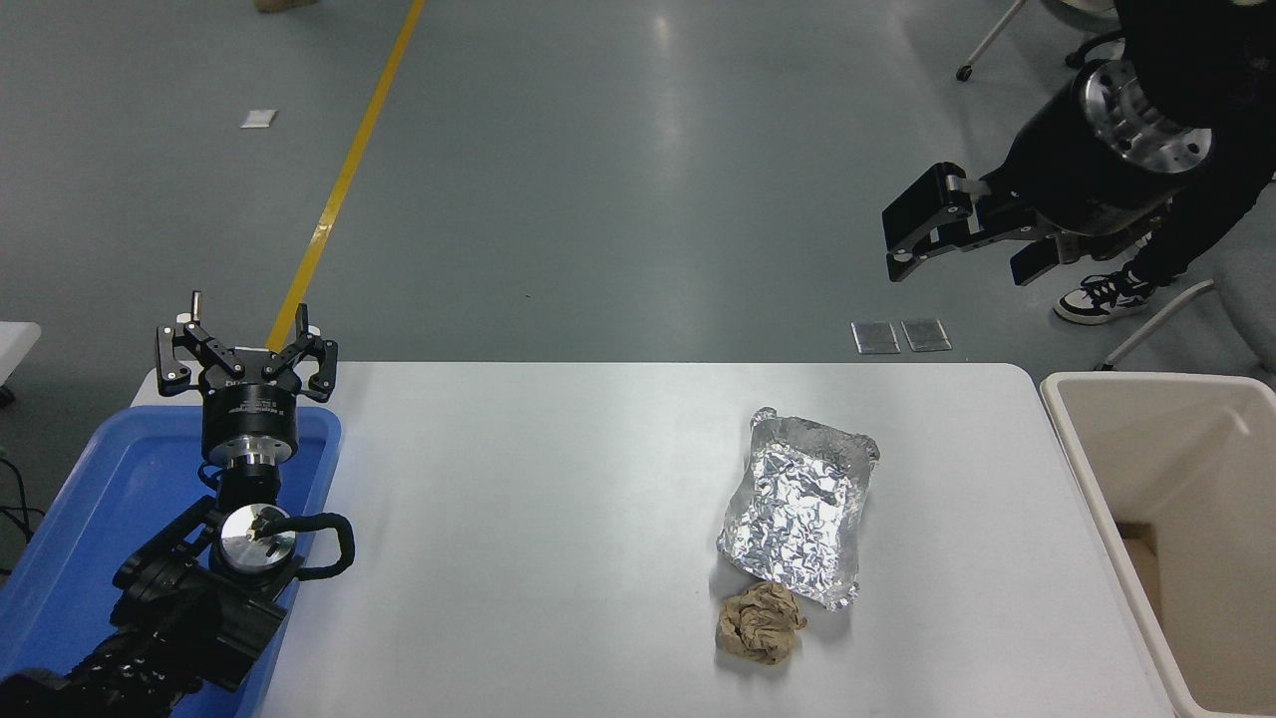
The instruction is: Pick up foil plate and place in dustbin
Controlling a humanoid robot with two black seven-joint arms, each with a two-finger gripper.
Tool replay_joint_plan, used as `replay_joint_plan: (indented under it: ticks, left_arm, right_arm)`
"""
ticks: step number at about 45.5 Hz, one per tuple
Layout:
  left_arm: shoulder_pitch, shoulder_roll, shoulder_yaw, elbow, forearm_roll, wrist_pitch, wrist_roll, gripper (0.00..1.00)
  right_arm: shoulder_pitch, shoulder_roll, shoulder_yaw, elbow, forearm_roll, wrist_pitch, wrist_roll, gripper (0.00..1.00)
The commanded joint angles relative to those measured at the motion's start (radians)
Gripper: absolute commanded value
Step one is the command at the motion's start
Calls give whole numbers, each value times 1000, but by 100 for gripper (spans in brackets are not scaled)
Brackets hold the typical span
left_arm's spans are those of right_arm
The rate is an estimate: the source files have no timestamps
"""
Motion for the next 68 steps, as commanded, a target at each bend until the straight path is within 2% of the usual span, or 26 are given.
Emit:
replay_joint_plan:
  ticks: [1, 13, 28, 37, 50, 58, 66, 68]
  left_arm:
    - [0, 0, 0, 0, 0, -1, 1, 99]
    - [-2, 0, 0, 0, 0, -1, 1, 99]
    - [-2, 0, 0, 0, 0, -1, 1, 99]
    - [-2, -3, 0, 0, 0, -1, 1, 99]
    - [-2, -3, 0, 0, 0, -1, 1, 99]
    - [-2, 0, 0, 0, 0, -1, 1, 99]
    - [-2, -3, 0, 0, 0, -1, 1, 99]
    - [-2, -3, 0, 0, 0, -1, 1, 99]
  right_arm:
    - [-196, 129, -19, -63, 78, -197, -1, 100]
    - [-466, 218, 18, -184, 92, -405, -1, 100]
    - [-792, 262, 72, -364, 63, -491, -1, 100]
    - [-924, 313, 72, -416, -49, -562, -1, 100]
    - [-1009, 318, 117, -463, -42, -579, -2, 100]
    - [-1071, 318, 127, -532, -46, -599, -2, 97]
    - [-1114, 316, 108, -577, -54, -622, -4, 84]
    - [-1120, 313, 104, -583, -57, -623, -4, 78]
